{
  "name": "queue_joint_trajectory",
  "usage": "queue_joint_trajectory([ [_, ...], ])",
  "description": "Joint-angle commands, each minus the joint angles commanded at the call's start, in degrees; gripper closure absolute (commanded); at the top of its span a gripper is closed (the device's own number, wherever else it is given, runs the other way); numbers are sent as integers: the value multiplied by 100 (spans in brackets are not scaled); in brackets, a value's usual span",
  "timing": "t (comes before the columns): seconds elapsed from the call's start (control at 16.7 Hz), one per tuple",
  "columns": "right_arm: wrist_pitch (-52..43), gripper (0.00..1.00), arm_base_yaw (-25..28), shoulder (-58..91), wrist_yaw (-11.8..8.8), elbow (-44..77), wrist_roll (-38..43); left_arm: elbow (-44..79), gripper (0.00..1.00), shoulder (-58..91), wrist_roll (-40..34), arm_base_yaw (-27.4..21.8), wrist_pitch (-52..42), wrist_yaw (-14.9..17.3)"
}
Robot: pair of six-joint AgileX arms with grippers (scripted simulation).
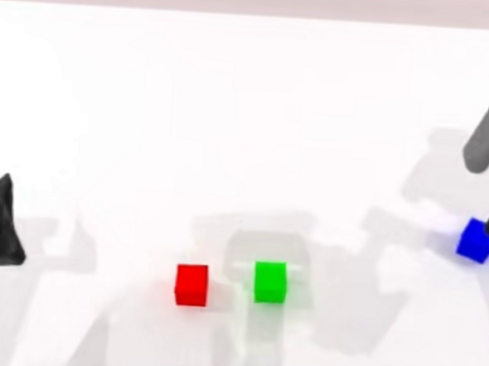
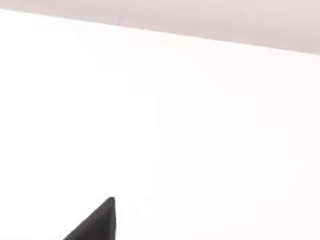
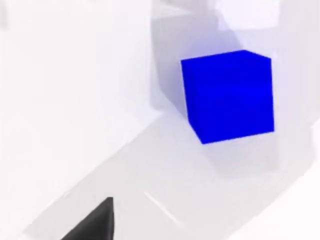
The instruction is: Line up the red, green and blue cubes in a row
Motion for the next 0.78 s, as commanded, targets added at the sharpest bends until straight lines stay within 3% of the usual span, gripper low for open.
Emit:
queue_joint_trajectory([
  [0.36,-733,0,113,1317,-33,1128,-727,-1329,0,-1766,931,638,1123,68],
  [0.78,-760,0,95,1433,-35,1205,-782,-1413,0,-1878,997,681,1204,75],
])
